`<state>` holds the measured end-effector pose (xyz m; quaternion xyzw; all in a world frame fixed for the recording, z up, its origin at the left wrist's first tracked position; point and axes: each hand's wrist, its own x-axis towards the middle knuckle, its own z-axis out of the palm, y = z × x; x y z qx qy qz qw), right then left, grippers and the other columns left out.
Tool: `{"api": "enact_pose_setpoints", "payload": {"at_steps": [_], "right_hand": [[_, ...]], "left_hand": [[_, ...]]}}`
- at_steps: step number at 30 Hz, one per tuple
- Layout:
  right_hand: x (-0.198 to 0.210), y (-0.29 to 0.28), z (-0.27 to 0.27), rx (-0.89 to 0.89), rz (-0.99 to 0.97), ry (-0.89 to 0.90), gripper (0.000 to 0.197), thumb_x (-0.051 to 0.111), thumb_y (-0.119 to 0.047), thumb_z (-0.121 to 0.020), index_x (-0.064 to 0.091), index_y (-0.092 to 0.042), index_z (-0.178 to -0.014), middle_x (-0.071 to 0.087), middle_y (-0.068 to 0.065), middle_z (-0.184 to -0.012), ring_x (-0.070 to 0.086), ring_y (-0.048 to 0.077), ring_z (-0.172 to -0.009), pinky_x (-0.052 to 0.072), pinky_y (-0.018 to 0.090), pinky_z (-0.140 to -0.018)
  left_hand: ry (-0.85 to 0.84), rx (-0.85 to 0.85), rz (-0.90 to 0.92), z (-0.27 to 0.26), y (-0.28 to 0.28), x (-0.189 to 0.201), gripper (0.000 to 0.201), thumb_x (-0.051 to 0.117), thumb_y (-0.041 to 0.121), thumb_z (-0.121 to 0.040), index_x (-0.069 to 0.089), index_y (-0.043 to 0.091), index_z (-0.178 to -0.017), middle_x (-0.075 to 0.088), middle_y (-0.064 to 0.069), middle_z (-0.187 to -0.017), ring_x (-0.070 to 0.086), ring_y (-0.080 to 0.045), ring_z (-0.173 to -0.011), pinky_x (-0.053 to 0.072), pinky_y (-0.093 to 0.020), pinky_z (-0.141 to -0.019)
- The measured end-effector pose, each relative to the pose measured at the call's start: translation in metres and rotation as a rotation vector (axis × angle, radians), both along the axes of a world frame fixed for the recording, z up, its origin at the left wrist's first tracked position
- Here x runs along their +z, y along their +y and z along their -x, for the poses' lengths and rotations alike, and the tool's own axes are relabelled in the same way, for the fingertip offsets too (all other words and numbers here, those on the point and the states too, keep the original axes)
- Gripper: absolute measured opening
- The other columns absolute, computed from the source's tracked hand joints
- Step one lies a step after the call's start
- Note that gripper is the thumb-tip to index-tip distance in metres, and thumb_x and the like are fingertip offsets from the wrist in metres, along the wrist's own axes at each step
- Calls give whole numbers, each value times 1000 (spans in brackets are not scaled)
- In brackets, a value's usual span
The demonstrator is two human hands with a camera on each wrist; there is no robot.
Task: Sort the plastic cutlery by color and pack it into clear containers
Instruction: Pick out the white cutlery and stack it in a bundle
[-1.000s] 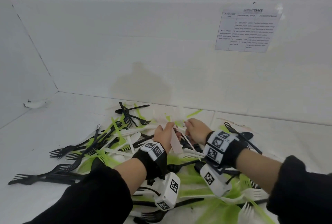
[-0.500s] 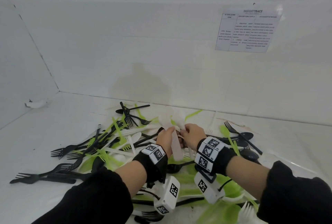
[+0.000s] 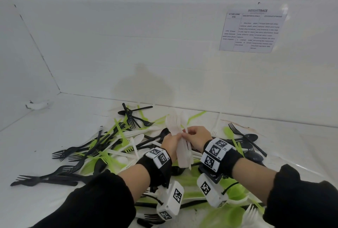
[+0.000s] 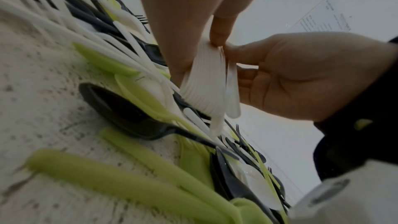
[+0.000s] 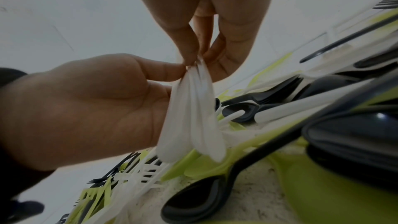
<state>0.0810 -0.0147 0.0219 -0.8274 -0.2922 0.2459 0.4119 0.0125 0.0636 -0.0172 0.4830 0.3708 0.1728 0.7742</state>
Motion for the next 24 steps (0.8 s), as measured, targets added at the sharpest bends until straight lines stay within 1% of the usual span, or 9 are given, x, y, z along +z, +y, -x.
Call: {"api": "enact_pose_setpoints", "payload": {"at_steps": [2, 4, 6, 10, 14, 17, 19, 21, 24], "right_hand": [[-1, -2, -2, -28, -8, 47, 10, 64, -23, -84, 69, -15, -82, 69, 8, -86, 67, 27, -91, 53, 42, -88], [-3, -3, -4, -52, -39, 162, 9, 68, -22, -82, 66, -14, -87, 68, 10, -88, 68, 30, -91, 54, 45, -86], [-7, -2, -7, -89, -62, 233, 34, 71, -23, -80, 60, -9, -109, 67, 15, -99, 67, 31, -94, 54, 46, -87], [-9, -3, -8, -84, -89, 217, 46, 71, -26, -81, 57, -4, -120, 67, 17, -108, 67, 29, -93, 56, 43, -84], [-5, -6, -8, -9, -101, 258, 45, 65, -15, -86, 53, -2, -127, 65, 19, -112, 67, 26, -85, 59, 33, -71], [-4, -9, -7, -19, -83, 145, 31, 65, -13, -85, 59, -6, -114, 66, 13, -101, 68, 22, -80, 59, 26, -68], [-9, -9, -7, -67, -73, 38, 22, 68, -17, -82, 62, -11, -102, 67, 9, -94, 67, 22, -81, 59, 31, -75], [-11, -10, -4, -42, -32, -31, 27, 66, -23, -84, 63, -9, -106, 68, 9, -100, 66, 24, -92, 55, 40, -86], [-12, -14, 1, 64, -43, -70, 27, 59, -22, -90, 65, -11, -113, 70, 5, -97, 66, 11, -87, 54, 34, -85]], "left_hand": [[-7, -31, 29, 2, -1, 2, 26, 41, 8, -97, 54, -4, -117, 61, -22, -103, 60, -30, -85, 49, -41, -81], [-4, -41, 57, 3, -3, 3, 32, 41, 11, -98, 51, -5, -124, 59, -26, -115, 60, -35, -96, 49, -44, -86], [-21, -45, 88, 4, -4, 1, 34, 41, 14, -99, 50, -5, -126, 57, -28, -123, 58, -40, -107, 50, -46, -89], [-23, -52, 144, 2, -3, 3, 33, 44, 17, -98, 53, -5, -121, 58, -27, -121, 62, -36, -94, 57, -37, -67], [40, -32, 134, 2, 1, -3, 40, 56, 25, -89, 60, -3, -118, 63, -26, -116, 62, -40, -107, 51, -48, -92], [48, -17, 116, 1, 3, -10, 34, 55, 20, -92, 60, -5, -116, 64, -25, -113, 61, -41, -107, 49, -51, -94], [25, 0, 92, -1, 3, -13, 36, 56, 19, -91, 58, -6, -117, 64, -26, -112, 62, -41, -105, 47, -55, -95], [27, 33, 76, -3, 2, -14, 33, 56, 18, -92, 58, -6, -114, 64, -26, -111, 62, -41, -104, 46, -58, -94], [14, 25, 87, -1, -2, -7, 31, 50, 14, -95, 56, -5, -119, 61, -28, -116, 61, -40, -104, 47, -57, -92]]}}
